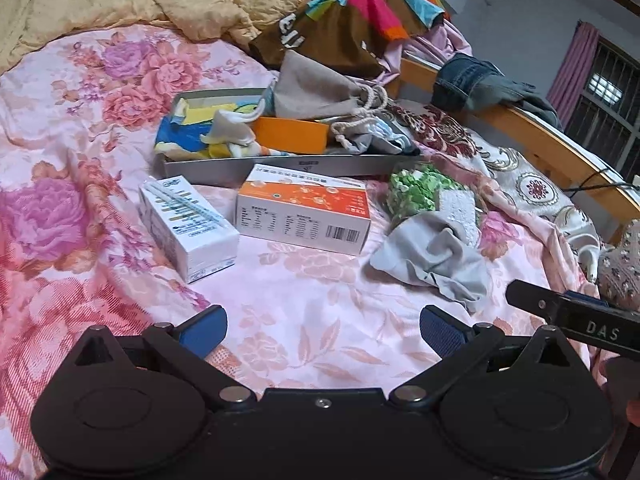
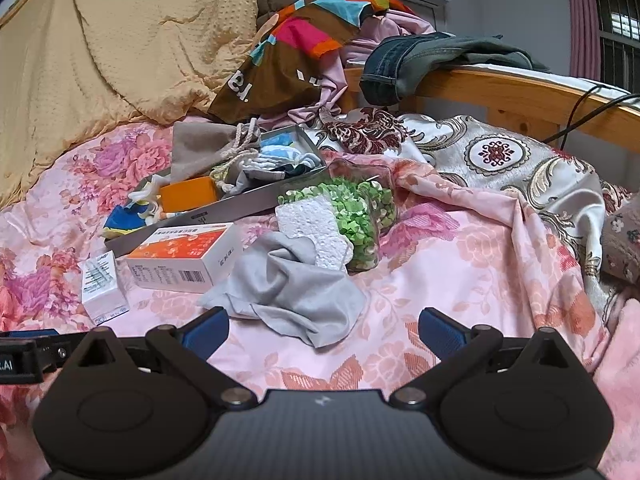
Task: Organize soft objects
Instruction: 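Move both tools back from the tray toward the grey cloth and white sponge, then grasp the grey cloth with the left tool while the right tool grasps the white sponge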
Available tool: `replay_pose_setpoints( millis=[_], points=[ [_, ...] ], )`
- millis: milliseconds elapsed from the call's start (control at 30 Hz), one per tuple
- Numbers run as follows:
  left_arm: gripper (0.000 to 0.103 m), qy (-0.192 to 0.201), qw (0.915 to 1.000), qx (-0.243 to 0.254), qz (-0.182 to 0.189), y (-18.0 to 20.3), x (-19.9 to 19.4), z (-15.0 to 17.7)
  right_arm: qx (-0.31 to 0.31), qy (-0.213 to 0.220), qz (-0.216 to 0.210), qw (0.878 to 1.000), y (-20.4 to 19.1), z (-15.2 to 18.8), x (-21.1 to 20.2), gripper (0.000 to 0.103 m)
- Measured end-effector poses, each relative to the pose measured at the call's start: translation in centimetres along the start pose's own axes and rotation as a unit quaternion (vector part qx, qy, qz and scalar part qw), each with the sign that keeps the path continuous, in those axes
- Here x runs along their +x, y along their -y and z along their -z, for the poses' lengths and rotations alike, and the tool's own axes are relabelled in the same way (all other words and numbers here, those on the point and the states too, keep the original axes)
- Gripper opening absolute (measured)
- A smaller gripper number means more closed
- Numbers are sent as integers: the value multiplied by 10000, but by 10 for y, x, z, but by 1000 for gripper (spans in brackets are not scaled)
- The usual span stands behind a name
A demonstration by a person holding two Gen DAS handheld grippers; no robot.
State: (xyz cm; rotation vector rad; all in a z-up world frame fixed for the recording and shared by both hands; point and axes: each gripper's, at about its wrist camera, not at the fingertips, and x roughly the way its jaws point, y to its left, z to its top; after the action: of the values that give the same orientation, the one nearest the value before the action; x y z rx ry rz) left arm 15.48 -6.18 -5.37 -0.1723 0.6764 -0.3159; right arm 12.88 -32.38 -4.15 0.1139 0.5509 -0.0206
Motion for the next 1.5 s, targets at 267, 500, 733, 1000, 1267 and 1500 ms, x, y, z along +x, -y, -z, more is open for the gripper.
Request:
replay_pose_setpoints(
  millis=[267, 500, 733, 1000, 1267, 1500],
  points=[
    [102, -64, 9998, 169, 87, 3, 9, 1, 177, 146, 11, 9997, 4, -2, 5, 103],
    [102, 205, 9973, 527, 468, 15, 15, -8, 766, 926, -164, 9926, 27, -12, -5, 103],
    [102, 184, 9914, 1027, 789, 34, 46, -20, 859, 925, -164, 9919, 38, -22, 14, 103],
    [102, 4, 9793, 1622, 1210, 68, 93, -25, 977, 663, -687, 9906, 53, -39, 50, 103],
    [102, -233, 9808, 1453, 1280, 84, 132, -30, 1273, 390, -999, 9861, 64, -47, 79, 103],
    [102, -455, 9839, 1249, 1197, 92, 149, -28, 1621, -2, -1323, 9779, 66, -40, 98, 103]
  ],
)
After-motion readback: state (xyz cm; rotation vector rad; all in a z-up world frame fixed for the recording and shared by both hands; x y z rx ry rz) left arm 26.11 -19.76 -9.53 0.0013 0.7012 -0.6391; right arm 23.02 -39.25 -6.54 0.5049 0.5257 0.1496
